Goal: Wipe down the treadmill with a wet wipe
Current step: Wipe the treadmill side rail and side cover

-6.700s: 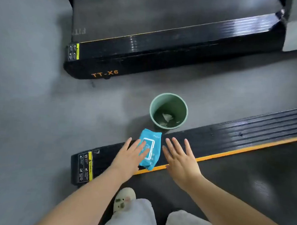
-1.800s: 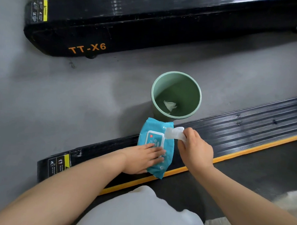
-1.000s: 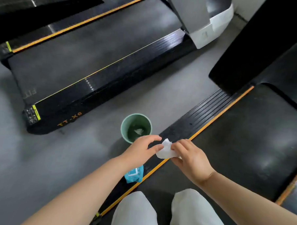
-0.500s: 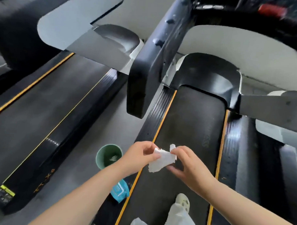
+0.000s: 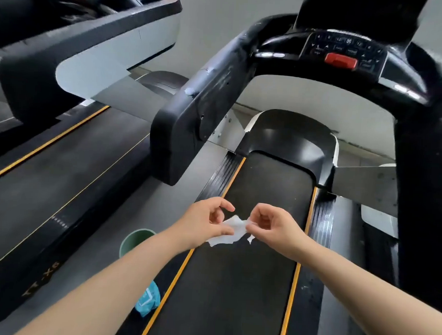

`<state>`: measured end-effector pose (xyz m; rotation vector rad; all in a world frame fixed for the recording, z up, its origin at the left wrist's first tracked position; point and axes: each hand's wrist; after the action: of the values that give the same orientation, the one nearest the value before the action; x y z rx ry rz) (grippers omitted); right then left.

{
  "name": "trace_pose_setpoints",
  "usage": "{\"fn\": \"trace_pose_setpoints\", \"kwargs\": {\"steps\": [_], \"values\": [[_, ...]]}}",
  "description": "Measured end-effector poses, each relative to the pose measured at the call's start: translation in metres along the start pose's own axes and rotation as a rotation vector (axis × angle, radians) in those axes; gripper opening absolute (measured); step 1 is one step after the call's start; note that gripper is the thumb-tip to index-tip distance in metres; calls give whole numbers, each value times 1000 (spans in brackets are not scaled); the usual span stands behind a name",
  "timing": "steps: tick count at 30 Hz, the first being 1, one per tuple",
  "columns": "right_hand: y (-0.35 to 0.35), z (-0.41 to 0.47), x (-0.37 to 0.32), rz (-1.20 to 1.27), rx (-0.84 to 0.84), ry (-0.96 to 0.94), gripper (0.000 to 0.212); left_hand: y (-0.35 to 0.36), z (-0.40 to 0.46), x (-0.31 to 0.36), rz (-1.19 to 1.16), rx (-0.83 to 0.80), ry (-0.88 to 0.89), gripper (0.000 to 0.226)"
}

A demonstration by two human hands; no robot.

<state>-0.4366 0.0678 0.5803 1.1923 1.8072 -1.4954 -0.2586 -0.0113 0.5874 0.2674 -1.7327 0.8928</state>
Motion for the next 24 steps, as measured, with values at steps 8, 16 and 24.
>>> {"fn": "trace_pose_setpoints", "kwargs": {"steps": [8, 16, 24], "values": [[-95, -51, 52, -78, 39, -32, 26, 87, 10, 52, -101, 279, -110, 11], [-141, -80, 85, -167, -26, 38, 19, 138, 37, 84, -348, 402, -260, 6], [-148, -83, 84, 142, 118, 120, 19, 160, 62, 74, -126, 150, -431, 32]]}}
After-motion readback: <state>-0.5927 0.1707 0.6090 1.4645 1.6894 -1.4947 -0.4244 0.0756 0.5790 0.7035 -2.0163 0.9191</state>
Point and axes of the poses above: each hand's wrist, its own z-axis towards the middle knuckle, its own y-axis out of the palm, x = y × z, and after that the axes turned 8 degrees about y, right-handed
